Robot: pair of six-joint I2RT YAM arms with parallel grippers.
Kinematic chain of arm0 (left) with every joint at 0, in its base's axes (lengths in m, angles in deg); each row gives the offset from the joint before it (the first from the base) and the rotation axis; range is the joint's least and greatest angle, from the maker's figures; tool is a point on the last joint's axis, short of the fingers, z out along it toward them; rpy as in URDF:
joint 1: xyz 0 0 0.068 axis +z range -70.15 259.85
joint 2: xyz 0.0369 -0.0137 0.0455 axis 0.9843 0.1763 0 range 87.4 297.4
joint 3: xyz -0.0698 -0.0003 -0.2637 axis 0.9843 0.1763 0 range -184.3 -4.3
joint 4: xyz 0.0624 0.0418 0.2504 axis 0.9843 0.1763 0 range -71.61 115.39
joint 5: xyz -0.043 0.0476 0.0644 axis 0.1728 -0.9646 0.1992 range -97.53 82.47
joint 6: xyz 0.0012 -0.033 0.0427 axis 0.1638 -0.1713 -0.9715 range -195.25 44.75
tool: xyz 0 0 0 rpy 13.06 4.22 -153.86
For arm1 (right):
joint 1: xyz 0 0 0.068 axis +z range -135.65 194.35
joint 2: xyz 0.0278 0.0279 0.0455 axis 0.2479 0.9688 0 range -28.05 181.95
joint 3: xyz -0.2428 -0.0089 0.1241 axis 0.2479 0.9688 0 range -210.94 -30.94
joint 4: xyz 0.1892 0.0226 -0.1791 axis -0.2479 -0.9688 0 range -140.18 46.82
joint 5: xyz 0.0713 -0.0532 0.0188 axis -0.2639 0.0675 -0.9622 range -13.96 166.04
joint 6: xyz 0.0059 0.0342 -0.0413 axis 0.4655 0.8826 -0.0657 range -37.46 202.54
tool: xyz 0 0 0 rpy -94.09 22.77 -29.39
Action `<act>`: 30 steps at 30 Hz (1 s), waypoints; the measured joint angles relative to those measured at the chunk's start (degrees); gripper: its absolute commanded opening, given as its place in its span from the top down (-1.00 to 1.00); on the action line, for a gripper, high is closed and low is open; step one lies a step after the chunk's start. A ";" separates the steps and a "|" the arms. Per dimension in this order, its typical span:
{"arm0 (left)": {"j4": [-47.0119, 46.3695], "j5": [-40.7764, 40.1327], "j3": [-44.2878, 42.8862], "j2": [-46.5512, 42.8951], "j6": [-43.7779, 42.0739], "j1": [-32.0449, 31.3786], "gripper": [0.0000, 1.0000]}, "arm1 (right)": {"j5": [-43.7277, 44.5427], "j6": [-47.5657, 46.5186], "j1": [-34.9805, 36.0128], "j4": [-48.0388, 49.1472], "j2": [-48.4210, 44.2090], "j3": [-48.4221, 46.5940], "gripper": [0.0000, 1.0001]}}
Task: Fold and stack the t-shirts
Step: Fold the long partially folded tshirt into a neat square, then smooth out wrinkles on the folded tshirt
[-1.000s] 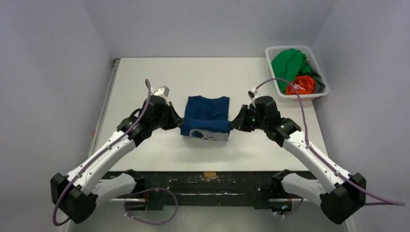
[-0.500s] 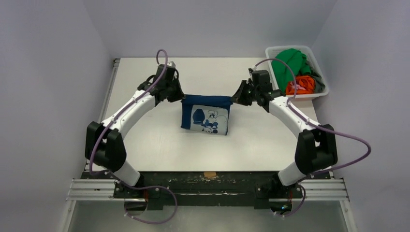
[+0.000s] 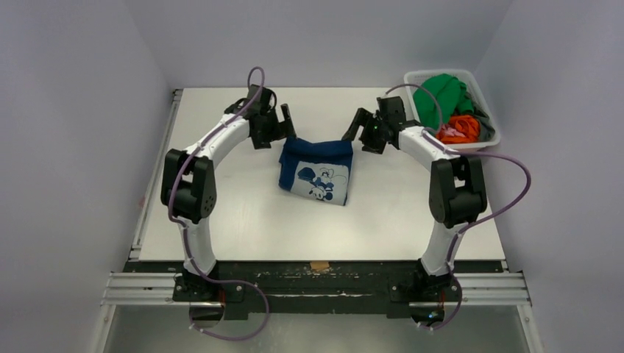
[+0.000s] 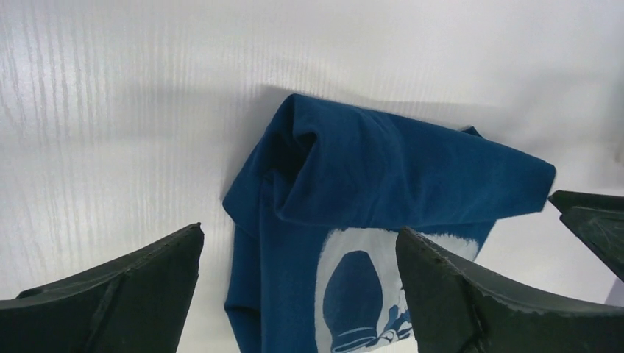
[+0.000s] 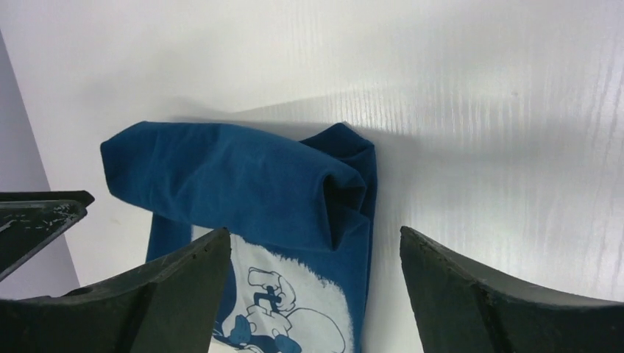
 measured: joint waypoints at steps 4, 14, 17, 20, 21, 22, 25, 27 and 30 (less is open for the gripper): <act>-1.66 2.82 2.12 -2.97 0.17 0.04 -1.00 | 0.72 -0.20 0.07 0.07 -1.97 0.28 -0.72; -12.33 12.92 20.68 -14.32 2.75 -6.43 -1.00 | -7.52 0.48 8.28 7.23 -6.99 9.16 -0.72; -13.33 14.36 21.66 -13.11 2.84 -9.27 -1.00 | -9.01 0.96 9.92 8.20 -1.95 6.34 -0.71; -14.82 14.75 23.69 -12.31 2.82 -9.64 -1.00 | -9.03 1.66 9.53 8.52 5.20 -0.33 -0.70; -15.50 14.78 25.11 -12.31 2.80 -9.46 -1.00 | -8.94 1.84 9.33 8.48 7.43 -2.89 -0.70; -15.91 14.78 26.38 -12.31 2.78 -9.40 -1.00 | -8.57 2.08 9.11 8.46 9.29 -5.16 -0.70; -17.16 14.71 31.54 -12.31 2.58 -9.27 -1.00 | -7.19 2.56 8.66 8.22 13.20 -11.30 -0.70; -19.23 15.26 33.64 -12.74 2.60 -9.11 -1.00 | -5.73 2.82 8.28 7.23 14.82 -15.37 -0.70; -21.81 15.39 35.93 -14.19 2.62 -9.14 -1.00 | -4.44 2.84 8.00 7.08 15.41 -18.60 -0.70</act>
